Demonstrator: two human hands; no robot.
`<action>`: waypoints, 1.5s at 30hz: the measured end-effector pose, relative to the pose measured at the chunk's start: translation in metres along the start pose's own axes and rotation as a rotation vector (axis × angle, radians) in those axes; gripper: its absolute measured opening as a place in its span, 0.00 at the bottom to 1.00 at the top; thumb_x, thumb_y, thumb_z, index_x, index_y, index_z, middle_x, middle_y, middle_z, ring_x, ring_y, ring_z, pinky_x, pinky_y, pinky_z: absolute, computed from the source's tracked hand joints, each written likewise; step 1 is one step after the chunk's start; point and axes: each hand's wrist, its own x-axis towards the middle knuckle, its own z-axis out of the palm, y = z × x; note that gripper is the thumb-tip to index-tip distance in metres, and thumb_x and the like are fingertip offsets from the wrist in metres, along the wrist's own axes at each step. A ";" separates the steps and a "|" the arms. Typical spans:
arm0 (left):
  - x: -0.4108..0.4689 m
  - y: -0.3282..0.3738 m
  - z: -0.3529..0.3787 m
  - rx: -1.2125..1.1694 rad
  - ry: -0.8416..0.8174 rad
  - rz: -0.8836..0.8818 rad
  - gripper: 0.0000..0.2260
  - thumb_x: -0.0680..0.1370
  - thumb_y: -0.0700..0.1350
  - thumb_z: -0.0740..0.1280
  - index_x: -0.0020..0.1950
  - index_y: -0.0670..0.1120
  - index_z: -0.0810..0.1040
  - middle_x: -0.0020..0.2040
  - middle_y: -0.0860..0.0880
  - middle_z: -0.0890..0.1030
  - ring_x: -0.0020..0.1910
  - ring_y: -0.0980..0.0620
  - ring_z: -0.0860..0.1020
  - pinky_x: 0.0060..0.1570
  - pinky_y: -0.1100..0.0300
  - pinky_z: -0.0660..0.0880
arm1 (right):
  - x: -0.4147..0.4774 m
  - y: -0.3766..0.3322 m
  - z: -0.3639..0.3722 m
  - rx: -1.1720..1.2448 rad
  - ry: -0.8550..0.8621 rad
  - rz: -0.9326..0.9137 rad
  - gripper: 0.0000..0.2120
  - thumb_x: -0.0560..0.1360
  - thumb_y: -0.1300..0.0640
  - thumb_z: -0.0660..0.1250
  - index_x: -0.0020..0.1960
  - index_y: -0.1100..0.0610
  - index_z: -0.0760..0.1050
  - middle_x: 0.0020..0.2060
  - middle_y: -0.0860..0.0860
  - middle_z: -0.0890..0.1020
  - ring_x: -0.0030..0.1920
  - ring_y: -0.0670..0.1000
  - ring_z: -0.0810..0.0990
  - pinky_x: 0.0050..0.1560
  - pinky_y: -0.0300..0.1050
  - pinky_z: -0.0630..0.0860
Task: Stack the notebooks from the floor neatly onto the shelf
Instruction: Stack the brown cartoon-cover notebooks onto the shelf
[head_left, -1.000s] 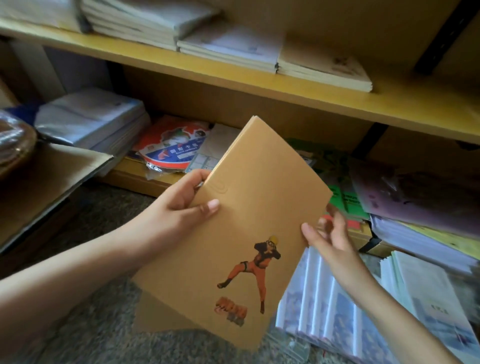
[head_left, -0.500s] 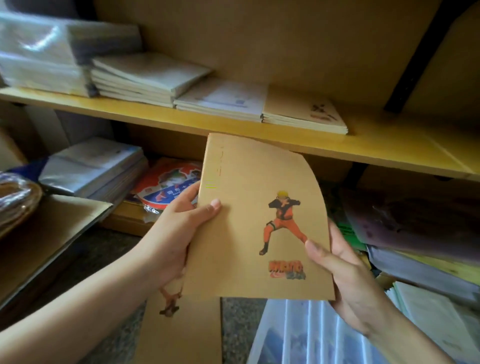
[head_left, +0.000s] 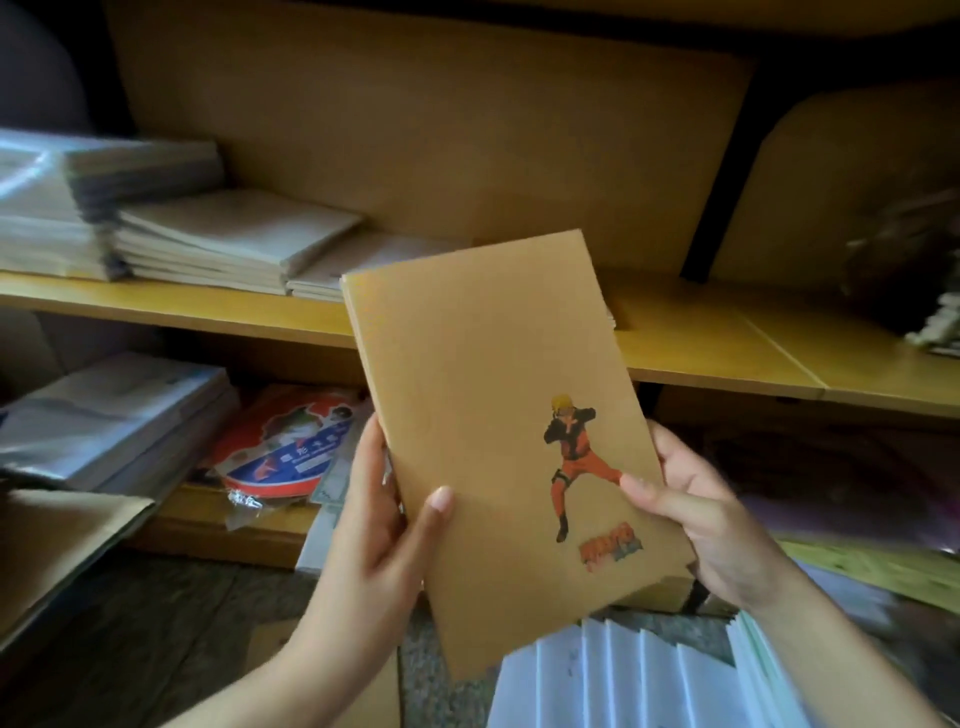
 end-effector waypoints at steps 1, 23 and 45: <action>0.009 -0.001 -0.001 0.043 -0.018 0.027 0.25 0.77 0.45 0.64 0.72 0.55 0.61 0.64 0.51 0.77 0.61 0.53 0.76 0.54 0.61 0.76 | 0.006 -0.002 -0.001 -0.028 0.026 -0.030 0.23 0.71 0.58 0.69 0.65 0.50 0.72 0.57 0.57 0.81 0.56 0.59 0.80 0.50 0.51 0.80; 0.170 0.002 0.016 1.157 -0.175 0.242 0.22 0.72 0.59 0.68 0.65 0.53 0.76 0.72 0.51 0.67 0.67 0.51 0.71 0.65 0.55 0.67 | 0.157 -0.054 -0.027 -0.357 0.612 -0.053 0.15 0.79 0.62 0.61 0.65 0.56 0.71 0.57 0.53 0.78 0.54 0.52 0.78 0.39 0.39 0.76; 0.234 -0.037 0.012 1.363 0.034 0.209 0.21 0.74 0.62 0.63 0.64 0.57 0.73 0.61 0.49 0.78 0.63 0.44 0.68 0.59 0.51 0.62 | 0.175 -0.035 -0.055 -0.827 0.386 -0.042 0.35 0.68 0.50 0.74 0.71 0.51 0.65 0.69 0.50 0.69 0.68 0.51 0.69 0.66 0.51 0.69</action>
